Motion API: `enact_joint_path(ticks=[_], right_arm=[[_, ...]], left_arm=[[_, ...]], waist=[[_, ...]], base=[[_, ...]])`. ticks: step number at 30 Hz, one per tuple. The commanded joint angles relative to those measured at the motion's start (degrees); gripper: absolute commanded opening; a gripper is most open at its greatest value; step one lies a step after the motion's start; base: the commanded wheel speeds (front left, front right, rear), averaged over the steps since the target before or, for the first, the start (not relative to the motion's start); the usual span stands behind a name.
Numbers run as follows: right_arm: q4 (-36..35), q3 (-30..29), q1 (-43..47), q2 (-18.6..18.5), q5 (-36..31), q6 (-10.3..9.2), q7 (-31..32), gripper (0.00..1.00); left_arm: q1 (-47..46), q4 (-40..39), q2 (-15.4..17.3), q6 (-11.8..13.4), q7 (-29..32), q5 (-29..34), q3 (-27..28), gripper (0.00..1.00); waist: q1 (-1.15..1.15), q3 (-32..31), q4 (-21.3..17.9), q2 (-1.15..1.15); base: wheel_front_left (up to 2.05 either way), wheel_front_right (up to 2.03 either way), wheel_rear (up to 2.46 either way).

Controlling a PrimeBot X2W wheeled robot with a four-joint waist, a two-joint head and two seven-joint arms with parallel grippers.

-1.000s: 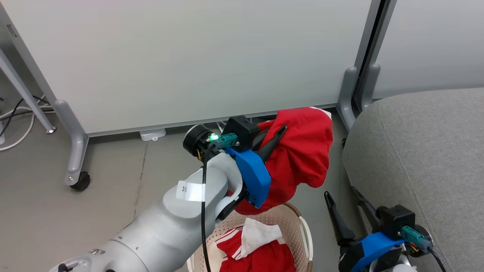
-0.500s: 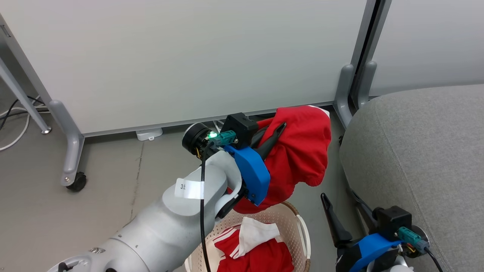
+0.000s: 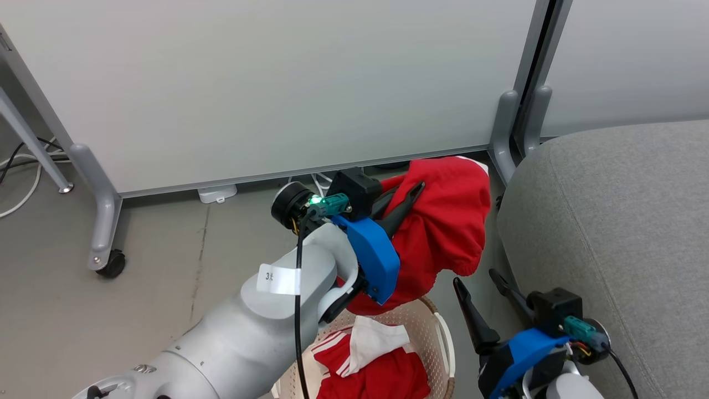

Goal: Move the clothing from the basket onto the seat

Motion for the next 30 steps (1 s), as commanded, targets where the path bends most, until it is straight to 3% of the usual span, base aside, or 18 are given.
enact_joint_path(ticks=[1,30], right_arm=[[0.88,0.33,-1.26,-0.23,0.6,0.03,0.22,1.0],[16.18,7.63,-17.79,-0.22,-2.63,0.03,-0.03,1.0]], left_arm=[[0.54,-0.26,-0.06,-0.06,-0.28,-0.13,0.17,0.0],[2.69,-3.97,-0.05,-0.06,-0.29,-0.49,-0.58,0.0]], waist=[[0.0,-0.01,0.1,0.0],[0.0,-0.89,0.09,0.0]], base=[[0.0,0.0,0.0],[0.0,0.0,0.0]])
